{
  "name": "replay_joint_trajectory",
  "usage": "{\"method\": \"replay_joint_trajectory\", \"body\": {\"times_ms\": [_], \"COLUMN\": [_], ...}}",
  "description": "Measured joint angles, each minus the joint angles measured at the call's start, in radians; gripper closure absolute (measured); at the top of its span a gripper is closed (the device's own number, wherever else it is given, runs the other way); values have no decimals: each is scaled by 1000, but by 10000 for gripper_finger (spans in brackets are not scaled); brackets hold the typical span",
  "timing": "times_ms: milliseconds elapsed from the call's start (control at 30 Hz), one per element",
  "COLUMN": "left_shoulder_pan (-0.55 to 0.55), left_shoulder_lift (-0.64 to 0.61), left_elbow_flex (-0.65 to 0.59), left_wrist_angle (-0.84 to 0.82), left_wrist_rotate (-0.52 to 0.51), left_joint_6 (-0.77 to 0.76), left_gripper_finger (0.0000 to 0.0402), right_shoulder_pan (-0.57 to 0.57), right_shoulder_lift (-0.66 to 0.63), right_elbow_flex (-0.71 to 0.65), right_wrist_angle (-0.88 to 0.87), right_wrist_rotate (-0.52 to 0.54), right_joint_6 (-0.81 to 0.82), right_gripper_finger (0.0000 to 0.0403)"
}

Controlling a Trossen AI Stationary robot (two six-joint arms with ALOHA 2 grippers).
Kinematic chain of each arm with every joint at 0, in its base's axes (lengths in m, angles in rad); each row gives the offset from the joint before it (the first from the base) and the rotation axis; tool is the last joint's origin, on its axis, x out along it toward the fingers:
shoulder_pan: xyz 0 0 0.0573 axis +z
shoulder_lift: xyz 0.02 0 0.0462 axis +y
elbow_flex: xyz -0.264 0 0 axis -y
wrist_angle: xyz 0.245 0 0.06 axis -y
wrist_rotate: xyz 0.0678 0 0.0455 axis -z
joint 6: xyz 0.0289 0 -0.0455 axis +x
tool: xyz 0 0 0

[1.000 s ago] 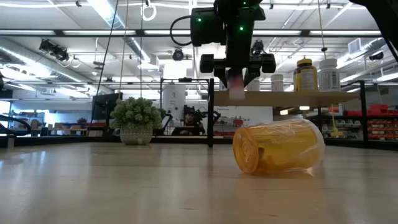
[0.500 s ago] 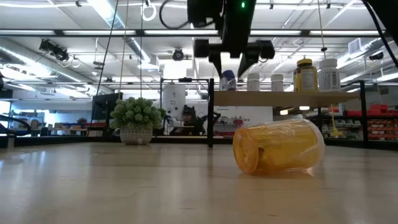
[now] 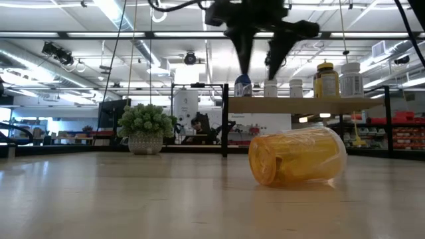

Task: Pick and place medicine bottles onto shelf by color
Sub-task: Put the pink medicine bottle on the shelf

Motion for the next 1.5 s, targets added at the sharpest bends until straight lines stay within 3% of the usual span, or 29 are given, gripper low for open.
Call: {"method": "replay_joint_trajectory", "body": {"times_ms": [233,433,767,933,1200,1500], "left_shoulder_pan": [0,0,-36,-56,-57,-57], "left_shoulder_lift": [0,0,0,0,0,0], "left_elbow_flex": [0,0,0,0,0,0], "left_wrist_angle": [-65,-137,-158,-156,-156,-156], "left_wrist_rotate": [0,0,0,-16,-42,-42], "left_joint_6": [1,-1,-1,3,3,-27], "left_gripper_finger": [212,212,216,214,216,220], "right_shoulder_pan": [-66,-133,-223,-190,-119,-115], "right_shoulder_lift": [2,2,2,1,1,1], "right_elbow_flex": [-161,-258,-265,-285,-399,-402], "right_wrist_angle": [-37,16,60,64,158,169], "right_wrist_rotate": [-235,-252,-127,-33,-9,82], "right_joint_6": [-174,-247,-330,-243,-70,-61], "right_gripper_finger": [170,170,170,170,170,170]}}
